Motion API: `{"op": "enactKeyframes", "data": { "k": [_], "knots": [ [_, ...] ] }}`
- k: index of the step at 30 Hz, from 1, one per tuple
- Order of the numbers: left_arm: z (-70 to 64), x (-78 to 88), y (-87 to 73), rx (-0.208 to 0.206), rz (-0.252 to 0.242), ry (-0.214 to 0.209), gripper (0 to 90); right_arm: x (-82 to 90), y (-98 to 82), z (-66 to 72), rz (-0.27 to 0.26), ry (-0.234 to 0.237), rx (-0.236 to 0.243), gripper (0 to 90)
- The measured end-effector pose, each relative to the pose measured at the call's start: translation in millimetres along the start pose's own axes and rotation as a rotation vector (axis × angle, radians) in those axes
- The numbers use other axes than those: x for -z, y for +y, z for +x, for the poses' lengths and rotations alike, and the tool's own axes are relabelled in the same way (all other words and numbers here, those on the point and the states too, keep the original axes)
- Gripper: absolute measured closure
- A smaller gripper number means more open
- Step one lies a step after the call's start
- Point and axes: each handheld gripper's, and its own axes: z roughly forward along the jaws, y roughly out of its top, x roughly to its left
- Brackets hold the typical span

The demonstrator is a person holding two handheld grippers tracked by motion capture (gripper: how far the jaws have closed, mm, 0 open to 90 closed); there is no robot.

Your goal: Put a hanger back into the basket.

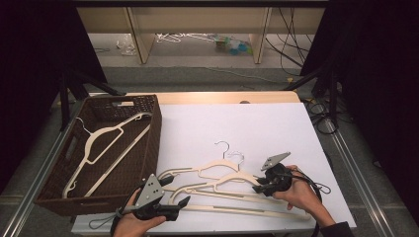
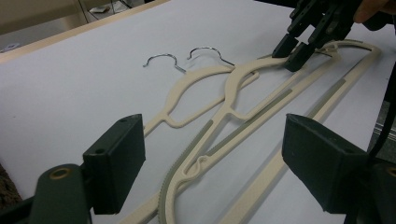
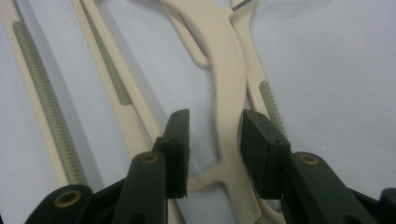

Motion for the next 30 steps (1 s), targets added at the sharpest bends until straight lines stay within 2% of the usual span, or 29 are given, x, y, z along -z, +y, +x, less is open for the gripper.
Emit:
{"op": "enactKeyframes", "data": {
  "k": [3,4,5,7,8,11,12,13,14,15,16,18,19,23,24,27,29,30],
  "knots": [
    [1.1,-0.5,0.1,-0.022,0.004,-0.001,21.5,-0.7,1.6,0.4,0.005,-0.007,-0.019,64.9],
    [-0.2,-1.1,-0.7,-0.002,0.002,-0.005,21.5,-0.7,2.3,-0.3,0.012,-0.003,-0.031,65.4],
    [-0.2,-1.5,-0.5,-0.001,0.001,-0.005,21.5,-2.3,4.1,-1.1,0.012,-0.006,-0.048,67.4],
    [-0.2,-1.8,-0.4,0.0,0.0,-0.006,21.5,-2.6,4.5,-1.0,0.011,-0.007,-0.047,67.4],
    [0.3,-1.5,-0.2,-0.021,0.008,-0.003,21.5,-4.5,6.8,2.6,0.018,-0.033,-0.023,66.9],
    [-0.2,-1.7,-0.3,-0.01,0.006,-0.004,21.5,-5.3,8.3,5.6,0.03,-0.054,-0.008,67.4],
    [0.0,-1.8,-0.5,-0.013,0.003,-0.007,21.6,-5.3,8.7,6.2,0.032,-0.066,-0.006,71.7],
    [0.0,-1.8,-0.5,-0.013,0.003,-0.007,21.5,-5.3,8.7,6.2,0.032,-0.066,-0.006,71.7],
    [0.3,-1.6,-0.6,-0.015,0.004,-0.01,21.6,-4.7,8.5,5.3,0.034,-0.069,-0.019,75.5],
    [-0.1,-1.7,-0.5,-0.003,0.005,-0.001,21.6,-4.6,8.0,4.9,0.029,-0.07,-0.023,75.6],
    [1.1,-2.0,-0.1,-0.017,0.007,-0.002,21.6,-4.2,7.8,5.1,0.029,-0.07,-0.036,75.6],
    [1.2,-2.3,-0.3,-0.021,0.011,-0.002,21.6,-4.5,6.9,3.2,0.017,-0.064,-0.042,75.8],
    [-0.6,-3.9,-1.0,0.004,0.009,-0.009,21.6,-4.0,6.8,2.5,0.018,-0.056,-0.056,76.0],
    [2.0,-7.6,2.6,-0.021,0.008,-0.001,21.7,-3.2,6.1,2.5,0.012,-0.055,-0.05,76.5],
    [1.7,-10.6,3.8,-0.006,0.003,0.0,21.7,-2.5,6.0,1.9,0.011,-0.043,-0.045,76.5],
    [3.4,-23.5,10.6,-0.005,0.006,-0.016,22.1,-1.0,6.4,3.1,0.003,-0.044,-0.029,76.6],
    [3.0,-34.4,14.5,-0.006,0.025,-0.037,23.8,3.1,8.5,4.9,-0.029,-0.043,0.0,76.9],
    [1.7,-40.0,16.3,-0.006,0.044,-0.046,24.1,6.3,9.8,6.0,-0.022,-0.048,0.004,76.9]
  ]
}}
